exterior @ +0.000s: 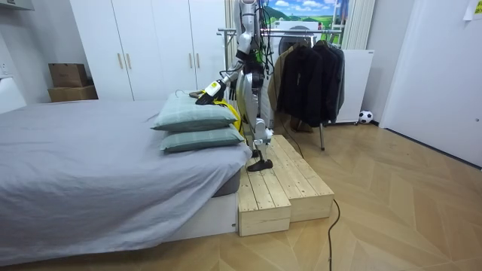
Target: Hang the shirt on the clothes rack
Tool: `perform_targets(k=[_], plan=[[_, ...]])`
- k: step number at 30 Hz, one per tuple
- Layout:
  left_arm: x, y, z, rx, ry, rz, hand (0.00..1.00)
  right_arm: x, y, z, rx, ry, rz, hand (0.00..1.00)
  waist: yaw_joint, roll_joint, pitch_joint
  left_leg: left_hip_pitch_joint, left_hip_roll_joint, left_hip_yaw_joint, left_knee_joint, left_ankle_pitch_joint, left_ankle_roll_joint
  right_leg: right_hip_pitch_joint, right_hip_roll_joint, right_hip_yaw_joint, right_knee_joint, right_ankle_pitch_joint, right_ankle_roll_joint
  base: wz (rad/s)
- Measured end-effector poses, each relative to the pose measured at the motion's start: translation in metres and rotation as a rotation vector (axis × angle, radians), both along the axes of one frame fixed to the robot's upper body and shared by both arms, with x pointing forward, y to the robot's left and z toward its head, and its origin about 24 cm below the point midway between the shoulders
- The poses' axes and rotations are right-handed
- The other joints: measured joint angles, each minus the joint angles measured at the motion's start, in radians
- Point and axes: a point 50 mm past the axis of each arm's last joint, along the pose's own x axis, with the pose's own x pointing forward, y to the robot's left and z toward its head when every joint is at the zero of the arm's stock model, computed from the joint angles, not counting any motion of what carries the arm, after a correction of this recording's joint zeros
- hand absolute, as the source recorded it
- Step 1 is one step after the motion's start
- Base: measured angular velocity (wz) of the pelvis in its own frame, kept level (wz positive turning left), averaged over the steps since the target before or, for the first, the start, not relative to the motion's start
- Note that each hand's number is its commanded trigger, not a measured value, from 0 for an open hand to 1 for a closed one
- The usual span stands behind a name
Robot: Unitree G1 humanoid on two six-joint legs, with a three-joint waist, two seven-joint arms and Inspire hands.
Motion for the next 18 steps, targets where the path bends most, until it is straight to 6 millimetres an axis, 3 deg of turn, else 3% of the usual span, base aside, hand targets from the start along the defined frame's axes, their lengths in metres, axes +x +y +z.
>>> perform_targets(k=[18], plan=[[0.015, -0.003, 0.003, -0.038, 0.048, 0.009, 0.0, 0.009, 0.002, 0.002, -0.005, 0.0, 0.035, 0.0, 0.001, 0.004, 0.0062, -0.019, 0.001, -0.004, 0.018, 0.0, 0.0, -0.01, -0.001, -0.001, 0.001, 0.006, -0.002, 0.0]])
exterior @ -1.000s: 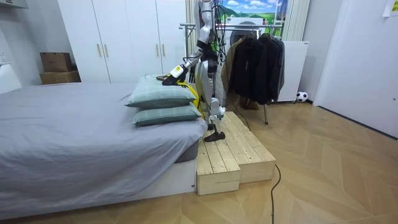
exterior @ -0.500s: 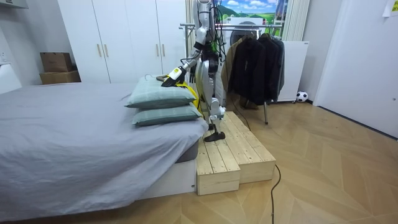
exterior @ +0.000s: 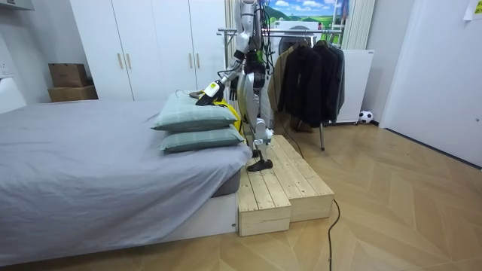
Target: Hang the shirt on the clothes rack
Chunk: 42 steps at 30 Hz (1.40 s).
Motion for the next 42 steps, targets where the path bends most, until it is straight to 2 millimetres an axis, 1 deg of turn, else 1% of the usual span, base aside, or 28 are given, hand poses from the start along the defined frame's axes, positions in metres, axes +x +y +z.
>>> perform_targets(k=[1, 3, 4, 5, 7, 10, 11, 14, 21, 33, 40, 42], plan=[[0.001, 0.0, 0.0, 0.0, 0.002, -0.001, 0.06, 0.001, 0.0, 0.0, -0.003, -0.001, 0.007, 0.0, 0.0, 0.0, 0.0, -0.003, 0.0, 0.0, 0.001, 0.0, 0.0, -0.002, 0.0, 0.0, 0.0, 0.0, 0.0, 0.0], [0.003, -0.001, 0.001, -0.001, 0.009, -0.001, 0.55, 0.002, 0.0, 0.001, -0.007, -0.003, 0.021, 0.0, 0.0, 0.001, 0.0, -0.007, 0.0, 0.0, 0.005, 0.0, 0.0, -0.006, 0.0, 0.0, 0.0, 0.001, 0.0, 0.0], [0.004, -0.001, 0.001, -0.002, 0.011, 0.001, 0.72, 0.003, 0.0, 0.001, -0.008, -0.003, 0.023, 0.0, 0.0, 0.001, 0.0001, -0.009, 0.0, 0.0, 0.008, 0.0, 0.0, -0.005, 0.0, 0.0, 0.0, 0.002, 0.0, 0.0], [0.005, -0.001, 0.002, -0.005, 0.011, 0.006, 1.0, 0.003, 0.0, 0.001, -0.009, -0.004, 0.024, 0.0, 0.0, 0.002, 0.0001, -0.01, 0.0, 0.0, 0.008, 0.0, 0.0, -0.005, 0.0, 0.0, 0.0, 0.002, 0.0, 0.0], [0.005, 0.0, 0.002, -0.004, 0.013, 0.009, 1.0, 0.003, 0.0, 0.001, -0.01, -0.004, 0.026, 0.0, 0.001, 0.004, 0.0002, -0.009, 0.0, 0.0, 0.008, 0.0, 0.0, -0.004, 0.0, 0.0, 0.0, 0.002, 0.0, 0.0], [0.012, 0.003, 0.006, 0.006, -0.003, 0.009, 1.0, 0.004, -0.001, 0.001, -0.014, -0.006, 0.027, 0.0, 0.001, 0.01, -0.0009, -0.009, 0.0, 0.0, 0.008, 0.0, 0.0, -0.004, -0.001, 0.0, 0.0, 0.002, 0.0, 0.0], [0.017, 0.005, 0.009, 0.016, -0.015, 0.01, 1.0, 0.004, -0.001, 0.001, -0.016, -0.006, 0.03, 0.0, 0.001, 0.013, -0.0004, -0.007, 0.0, 0.0, 0.008, 0.0, 0.0, -0.002, -0.001, 0.0, 0.001, 0.002, 0.0, 0.0], [0.023, 0.009, 0.013, 0.031, -0.02, 0.012, 1.0, 0.004, -0.002, 0.001, -0.017, -0.008, 0.032, 0.0, -0.001, 0.018, 0.0025, -0.002, 0.0, 0.0, 0.008, 0.0, 0.0, 0.003, -0.001, -0.001, 0.0, 0.002, 0.0, 0.0], [0.029, 0.01, 0.017, 0.048, -0.032, 0.005, 1.0, 0.006, -0.001, 0.002, -0.019, -0.01, 0.041, 0.0, -0.001, 0.018, 0.0035, 0.002, 0.0, 0.001, -0.001, 0.0, 0.0, 0.004, 0.0, -0.002, -0.002, 0.002, 0.0, 0.0], [0.025, 0.013, 0.014, 0.025, 0.001, 0.022, 1.0, 0.006, 0.0, 0.002, -0.014, -0.014, 0.035, 0.0, -0.001, 0.016, 0.0023, 0.006, 0.0, 0.003, -0.008, 0.0, 0.0, 0.008, 0.0, -0.001, -0.005, -0.001, 0.002, 0.0], [0.02, 0.014, 0.011, 0.007, 0.01, 0.047, 1.0, 0.006, 0.0, 0.001, -0.017, -0.016, 0.033, 0.0, 0.0, 0.017, 0.0014, 0.021, 0.0, 0.012, -0.009, 0.0, 0.0, 0.02, 0.0, 0.002, -0.003, -0.001, 0.002, 0.0], [0.019, 0.014, 0.011, 0.007, 0.012, 0.048, 1.0, 0.005, 0.0, 0.001, -0.019, -0.014, 0.031, 0.0, 0.0, 0.018, -0.0035, 0.023, 0.0, 0.016, -0.009, 0.0, 0.0, 0.021, 0.0, 0.003, -0.003, -0.001, 0.002, 0.0]])
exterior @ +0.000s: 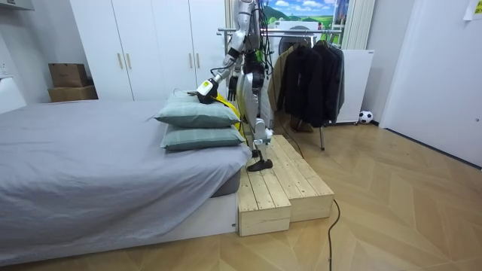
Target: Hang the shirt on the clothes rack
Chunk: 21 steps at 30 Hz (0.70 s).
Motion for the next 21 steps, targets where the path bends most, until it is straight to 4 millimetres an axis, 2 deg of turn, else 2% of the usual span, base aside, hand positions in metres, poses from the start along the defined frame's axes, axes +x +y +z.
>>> perform_targets(k=[2, 3, 12, 21], plan=[[-0.0017, -0.0001, -0.0011, 0.0, 0.005, 0.002, 1.0, -0.001, -0.0001, -0.0003, -0.001, 0.002, -0.001, 0.0, 0.0, 0.003, -0.0063, 0.002, 0.0, 0.001, 0.0, 0.0, 0.0, 0.001, 0.0, 0.0, 0.003, 0.0, 0.0, 0.0], [-0.0017, -0.0003, -0.0011, -0.001, 0.005, 0.002, 1.0, -0.0012, -0.0001, -0.0003, -0.001, 0.003, -0.001, 0.0, 0.0, 0.003, -0.0068, 0.003, 0.0, 0.001, 0.0, 0.0, 0.0, 0.002, 0.0, 0.001, 0.003, 0.0, 0.0, 0.0], [-0.007, -0.0007, -0.0046, -0.018, 0.0, 0.039, 1.0, -0.0028, 0.0002, -0.0008, 0.001, 0.006, -0.005, 0.0, 0.001, 0.005, -0.0065, 0.027, 0.001, 0.004, -0.002, 0.0, 0.0, 0.023, 0.001, 0.001, 0.002, -0.001, 0.0, 0.0], [-0.0082, 0.0038, -0.002, -0.038, -0.077, 0.119, 1.0, -0.0039, -0.0004, -0.001, 0.0, 0.008, -0.011, 0.0, 0.001, 0.009, -0.0051, 0.032, 0.001, -0.001, -0.003, 0.0, 0.0, 0.028, 0.002, -0.006, 0.001, -0.002, 0.001, 0.01]])
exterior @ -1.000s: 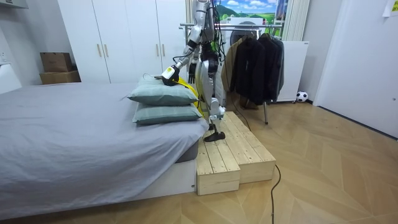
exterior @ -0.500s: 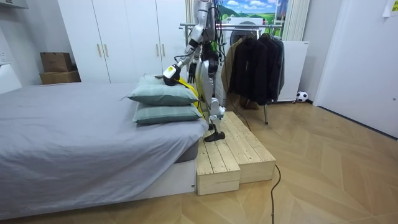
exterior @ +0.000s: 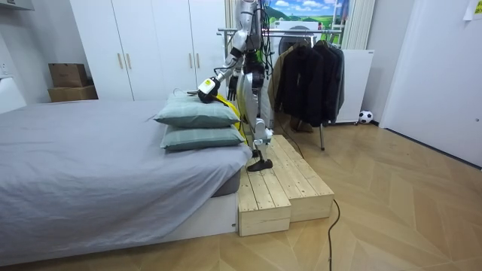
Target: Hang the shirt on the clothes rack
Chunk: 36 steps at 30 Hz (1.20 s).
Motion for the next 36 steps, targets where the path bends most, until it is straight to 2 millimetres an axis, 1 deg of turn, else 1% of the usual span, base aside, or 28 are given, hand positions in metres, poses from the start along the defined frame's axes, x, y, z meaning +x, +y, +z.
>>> perform_targets(k=[3, 8, 10, 12, 13, 15, 17, 20, 21, 22, 23, 28, 36], plan=[[0.004, -0.001, 0.003, 0.001, -0.032, 0.0, 1.0, 0.0, -0.002, 0.0, -0.002, -0.004, -0.006, 0.0, 0.003, 0.006, 0.0028, -0.003, 0.0, -0.001, 0.0, 0.0, 0.0, -0.003, 0.0, 0.0, 0.0, 0.0, 0.0, 0.0], [0.009, -0.002, 0.011, -0.007, -0.105, 0.006, 1.0, -0.002, -0.005, 0.001, -0.002, -0.009, -0.037, 0.0, 0.004, 0.021, 0.0008, -0.009, 0.0, -0.019, 0.004, 0.0, 0.0, -0.002, -0.001, -0.011, 0.0, 0.0, -0.001, 0.06], [0.008, -0.002, 0.012, -0.009, -0.116, 0.005, 1.0, -0.004, -0.006, 0.0, 0.001, -0.009, -0.052, 0.0, 0.002, 0.025, 0.0018, -0.001, 0.0, -0.022, 0.005, 0.0, 0.0, 0.007, -0.001, -0.013, -0.002, -0.001, -0.002, 0.04], [0.007, -0.003, 0.014, -0.015, -0.135, 0.003, 1.0, -0.006, -0.007, 0.0, 0.009, -0.021, -0.077, 0.0, 0.003, 0.028, 0.0005, 0.001, 0.0, -0.023, 0.005, 0.0, 0.0, 0.01, -0.001, -0.015, -0.002, -0.002, -0.003, 0.02], [0.009, -0.004, 0.016, -0.018, -0.153, 0.0, 1.0, -0.009, -0.008, 0.0, 0.01, -0.023, -0.089, 0.0, 0.005, 0.03, 0.0012, 0.0, 0.001, -0.021, 0.005, 0.0, 0.0, 0.01, -0.001, -0.015, -0.002, -0.002, -0.003, 0.03], [0.01, -0.005, 0.021, -0.023, -0.188, -0.008, 1.0, -0.013, -0.01, -0.001, 0.007, -0.024, -0.099, 0.0, 0.007, 0.035, -0.0001, 0.0, 0.001, -0.019, 0.006, 0.0, 0.0, 0.01, 0.0, -0.011, -0.002, -0.002, -0.003, 0.0], [0.014, -0.008, 0.031, -0.022, -0.253, -0.036, 1.0, -0.018, -0.014, -0.001, -0.008, -0.023, -0.11, 0.0, 0.007, 0.046, -0.0015, 0.0, 0.0, -0.018, 0.007, 0.0, 0.0, 0.01, -0.001, -0.016, -0.001, -0.001, -0.003, 0.0], [0.021, -0.011, 0.044, -0.034, -0.33, -0.054, 1.0, -0.025, -0.017, -0.001, -0.026, -0.021, -0.137, 0.0, 0.012, 0.056, -0.0005, 0.008, 0.001, -0.018, 0.008, 0.0, 0.0, 0.018, -0.001, -0.017, 0.001, -0.001, -0.003, 0.0], [0.022, -0.012, 0.046, -0.036, -0.342, -0.057, 1.0, -0.026, -0.018, -0.001, -0.03, -0.022, -0.14, 0.0, 0.012, 0.058, 0.0006, 0.014, 0.001, -0.018, 0.008, 0.0, 0.0, 0.025, -0.001, -0.017, -0.001, -0.001, -0.003, 0.0], [0.023, -0.013, 0.049, -0.041, -0.362, -0.06, 1.0, -0.028, -0.018, -0.002, -0.031, -0.018, -0.145, 0.0, 0.009, 0.061, -0.0014, 0.023, 0.001, -0.018, 0.008, 0.0, 0.0, 0.035, -0.001, -0.017, -0.002, -0.004, -0.005, 0.0], [0.024, -0.014, 0.053, -0.048, -0.383, -0.064, 1.0, -0.028, -0.018, -0.002, -0.03, -0.018, -0.151, 0.0, 0.003, 0.065, -0.0004, 0.03, 0.001, -0.018, 0.008, 0.0, 0.0, 0.042, -0.001, -0.019, -0.003, -0.006, -0.005, 0.0], [0.028, -0.021, 0.067, -0.074, -0.464, -0.09, 1.0, -0.03, -0.019, -0.002, -0.028, -0.018, -0.17, 0.0, -0.004, 0.068, -0.0004, 0.039, 0.003, -0.018, 0.008, 0.0, 0.0, 0.05, 0.0, -0.021, 0.001, -0.008, -0.008, 0.0], [0.028, -0.022, 0.067, -0.081, -0.47, -0.096, 1.0, -0.042, -0.02, -0.003, -0.025, -0.008, -0.205, 0.0, -0.001, 0.068, -0.0004, 0.055, 0.004, -0.018, 0.007, 0.0, -0.001, 0.065, 0.001, -0.02, 0.0, -0.012, -0.01, 0.0]])
